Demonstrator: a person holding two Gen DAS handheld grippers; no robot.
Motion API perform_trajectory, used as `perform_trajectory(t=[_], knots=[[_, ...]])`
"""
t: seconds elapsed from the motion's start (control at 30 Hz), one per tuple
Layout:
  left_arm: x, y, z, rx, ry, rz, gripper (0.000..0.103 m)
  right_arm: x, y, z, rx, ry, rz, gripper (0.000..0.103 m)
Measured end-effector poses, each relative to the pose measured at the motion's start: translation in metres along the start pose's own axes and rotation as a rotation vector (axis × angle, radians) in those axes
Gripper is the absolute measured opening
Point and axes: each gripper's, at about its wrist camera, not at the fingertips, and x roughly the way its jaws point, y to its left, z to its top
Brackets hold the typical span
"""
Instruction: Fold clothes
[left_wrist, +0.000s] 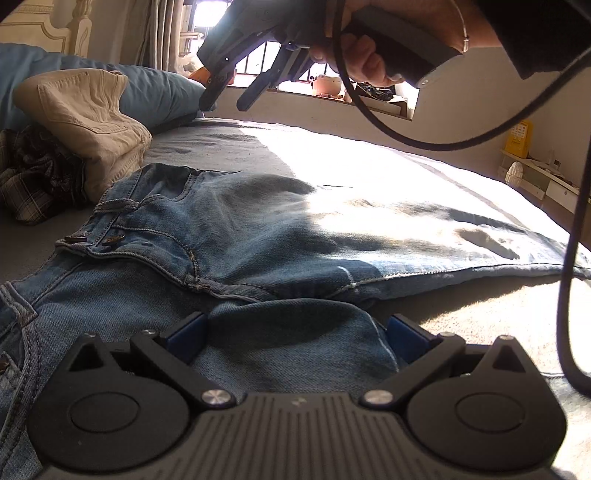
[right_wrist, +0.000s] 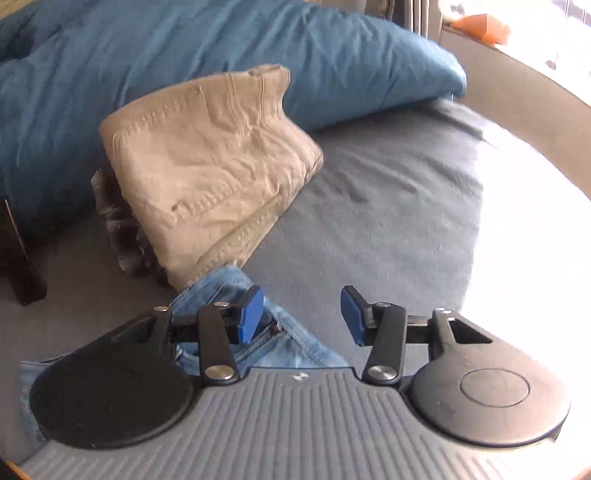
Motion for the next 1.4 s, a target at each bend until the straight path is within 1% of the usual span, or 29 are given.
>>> perform_trajectory(t=[0.03,0.07,0.13,0.17,0.2,0.23,0.3,0.37,0.43,0.53,0.6,0.67,0.73,0.77,0.87,0.9,0.97,1.03,1.1,1.13,1.27,1.4], knots=[[0.0,0.0,0.0,0.0,0.0,0.0,0.103,0.005,0.002,-0.008,0.004,0.041,0.015,0.026],[0.001,0.0,0.001,0.0,0.0,0.0,0.103,0.012,0.005,-0.016,0.007,0.078,0.02,0.019],[0.002,0.0,0.002,0.002,0.0,0.002,0.103,0.031,0.011,-0.032,0.014,0.133,-0.012,0.014],[0.003,0.0,0.002,0.003,0.0,0.003,0.103,0.042,0.009,-0.037,0.029,0.147,-0.046,0.012],[0.003,0.0,0.002,0.002,0.0,0.002,0.103,0.053,0.007,-0.043,0.055,0.153,-0.077,0.012],[0.003,0.001,0.002,0.002,0.0,0.002,0.103,0.061,0.002,-0.046,0.101,0.136,-0.095,0.009],[0.003,0.001,0.002,0.0,0.0,0.0,0.103,0.063,-0.006,-0.047,0.183,0.079,-0.085,0.009],[0.002,0.001,0.002,-0.001,-0.001,-0.001,0.103,0.058,-0.009,-0.046,0.224,0.071,-0.078,0.009],[0.002,0.001,0.002,-0.002,-0.001,-0.002,0.103,0.046,-0.008,-0.044,0.212,0.076,-0.089,0.01],[0.003,0.002,0.003,-0.006,-0.002,-0.005,0.103,0.018,-0.013,-0.043,0.226,0.075,-0.086,0.011],[0.003,0.002,0.003,-0.006,-0.003,-0.006,0.103,0.004,-0.02,-0.046,0.226,0.101,-0.071,0.011],[0.003,0.002,0.003,-0.006,-0.004,-0.006,0.103,0.005,-0.027,-0.052,0.229,0.15,-0.079,0.011],[0.003,0.002,0.003,-0.006,-0.004,-0.006,0.103,0.018,-0.035,-0.063,0.24,0.192,-0.115,0.011],[0.003,0.002,0.003,-0.006,-0.005,-0.006,0.103,0.024,-0.038,-0.068,0.244,0.2,-0.129,0.012],[0.003,0.002,0.002,-0.006,-0.006,-0.007,0.103,0.031,-0.046,-0.077,0.249,0.143,-0.154,0.012],[0.003,0.002,0.002,-0.006,-0.006,-0.007,0.103,0.028,-0.05,-0.076,0.269,0.128,-0.16,0.012],[0.004,0.002,0.002,-0.006,-0.007,-0.007,0.103,0.019,-0.054,-0.073,0.295,0.114,-0.183,0.012],[0.004,0.002,0.002,-0.006,-0.007,-0.006,0.103,0.004,-0.057,-0.072,0.281,0.098,-0.219,0.014],[0.004,0.002,0.002,-0.008,-0.007,-0.008,0.103,-0.014,-0.06,-0.073,0.262,0.079,-0.254,0.014],[0.004,0.003,0.002,-0.009,-0.008,-0.009,0.103,-0.026,-0.065,-0.075,0.273,0.066,-0.263,0.014],[0.004,0.003,0.003,-0.011,-0.007,-0.011,0.103,-0.069,-0.079,-0.095,0.32,0.026,-0.304,0.016],[0.004,0.001,0.003,-0.006,-0.004,-0.008,0.103,-0.113,-0.089,-0.131,0.406,-0.016,-0.333,0.018]])
